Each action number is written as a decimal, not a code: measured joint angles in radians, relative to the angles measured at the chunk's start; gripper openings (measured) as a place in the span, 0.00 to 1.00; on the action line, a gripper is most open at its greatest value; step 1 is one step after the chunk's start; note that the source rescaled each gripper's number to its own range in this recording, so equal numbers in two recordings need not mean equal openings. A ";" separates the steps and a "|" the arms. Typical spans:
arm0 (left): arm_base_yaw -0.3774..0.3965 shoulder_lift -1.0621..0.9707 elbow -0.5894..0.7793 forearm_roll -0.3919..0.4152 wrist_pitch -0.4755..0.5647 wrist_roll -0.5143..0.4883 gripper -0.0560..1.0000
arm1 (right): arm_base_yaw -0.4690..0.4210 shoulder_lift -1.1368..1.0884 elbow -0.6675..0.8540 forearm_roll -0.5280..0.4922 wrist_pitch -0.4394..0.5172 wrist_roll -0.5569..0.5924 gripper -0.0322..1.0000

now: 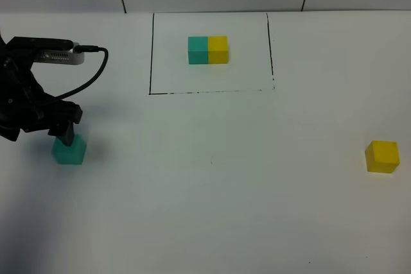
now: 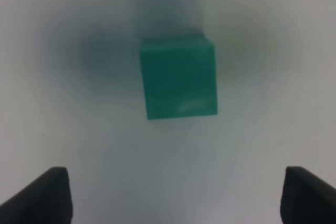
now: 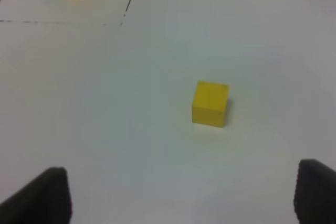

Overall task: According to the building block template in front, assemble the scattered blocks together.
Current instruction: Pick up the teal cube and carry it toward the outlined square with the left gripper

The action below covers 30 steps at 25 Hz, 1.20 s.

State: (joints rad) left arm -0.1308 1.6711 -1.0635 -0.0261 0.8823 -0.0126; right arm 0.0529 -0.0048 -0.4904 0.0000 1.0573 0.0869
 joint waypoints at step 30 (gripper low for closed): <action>0.026 0.170 0.085 -0.097 -0.261 0.031 0.83 | 0.000 0.000 0.000 0.000 0.000 0.000 0.90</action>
State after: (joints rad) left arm -0.1047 1.8413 -0.9787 -0.1231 0.6215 0.0189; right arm 0.0529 -0.0048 -0.4904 0.0000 1.0573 0.0869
